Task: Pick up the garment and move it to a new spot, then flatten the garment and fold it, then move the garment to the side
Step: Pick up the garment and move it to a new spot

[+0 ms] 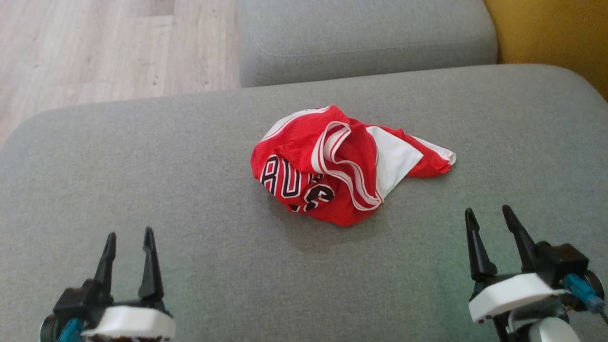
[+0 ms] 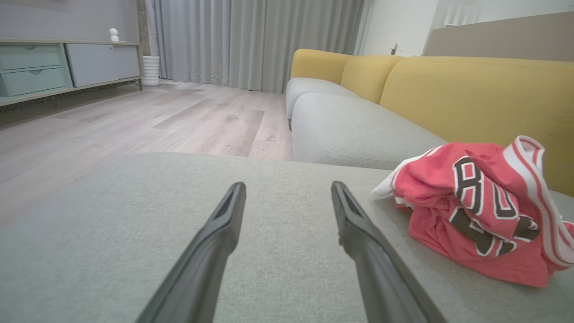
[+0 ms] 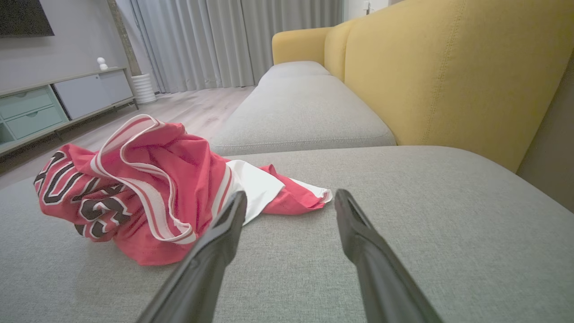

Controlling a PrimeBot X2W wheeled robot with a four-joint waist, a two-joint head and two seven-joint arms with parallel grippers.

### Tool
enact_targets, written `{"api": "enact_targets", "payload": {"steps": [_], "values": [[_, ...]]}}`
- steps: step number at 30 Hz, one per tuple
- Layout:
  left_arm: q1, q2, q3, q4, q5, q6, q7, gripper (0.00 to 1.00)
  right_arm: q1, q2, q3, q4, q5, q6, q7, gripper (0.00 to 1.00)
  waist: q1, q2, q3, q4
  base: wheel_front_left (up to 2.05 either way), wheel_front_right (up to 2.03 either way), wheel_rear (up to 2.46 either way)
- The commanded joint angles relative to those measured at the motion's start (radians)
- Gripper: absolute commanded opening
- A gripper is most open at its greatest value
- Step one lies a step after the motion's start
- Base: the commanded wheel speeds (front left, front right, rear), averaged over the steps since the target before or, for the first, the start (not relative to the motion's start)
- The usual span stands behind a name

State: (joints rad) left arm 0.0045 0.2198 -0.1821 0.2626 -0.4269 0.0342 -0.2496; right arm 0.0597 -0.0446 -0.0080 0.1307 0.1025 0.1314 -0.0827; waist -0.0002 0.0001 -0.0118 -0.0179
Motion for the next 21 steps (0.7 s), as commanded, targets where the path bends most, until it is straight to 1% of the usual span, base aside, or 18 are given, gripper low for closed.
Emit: {"api": "enact_targets", "payload": {"steps": [1, 7, 13, 16, 19, 21], "values": [[-0.025, 0.023, 0.050, -0.039, 0.009, -0.003, -0.012, 1.00, -0.018, -0.006, 0.016, -0.043, -0.003, -0.001, 0.003, 1.00, 0.0002, -0.0001, -0.008, 0.006, 0.00, 0.00, 0.00], [0.000, 0.018, 0.057, -0.035, 0.020, -0.012, -0.012, 1.00, -0.006, -0.006, 0.022, -0.052, 0.014, -0.001, 0.007, 1.00, 0.0002, -0.0001, -0.010, -0.001, 0.00, 0.00, 0.00], [-0.008, 0.006, 0.043, -0.028, 0.034, -0.014, -0.012, 1.00, -0.002, -0.006, 0.033, -0.052, 0.026, -0.001, 0.003, 1.00, 0.0002, -0.0001, -0.005, -0.012, 0.00, 0.00, 0.00], [-0.021, 0.010, 0.034, -0.025, 0.043, -0.013, -0.010, 1.00, -0.004, -0.006, 0.033, -0.049, 0.025, -0.001, 0.003, 1.00, 0.0002, -0.0001, 0.000, -0.015, 0.00, 0.00, 0.00], [-0.066, 0.016, 0.015, -0.036, 0.057, -0.015, 0.019, 1.00, -0.006, -0.006, 0.030, -0.053, 0.022, -0.001, 0.004, 1.00, 0.0002, -0.0001, 0.010, -0.011, 0.00, 0.00, 0.00], [-0.122, 0.015, -0.014, -0.053, 0.071, -0.021, 0.072, 1.00, -0.006, -0.006, 0.027, -0.057, 0.020, -0.001, 0.008, 1.00, 0.0002, -0.0001, 0.022, -0.005, 0.00, 0.00, 0.00]]}}
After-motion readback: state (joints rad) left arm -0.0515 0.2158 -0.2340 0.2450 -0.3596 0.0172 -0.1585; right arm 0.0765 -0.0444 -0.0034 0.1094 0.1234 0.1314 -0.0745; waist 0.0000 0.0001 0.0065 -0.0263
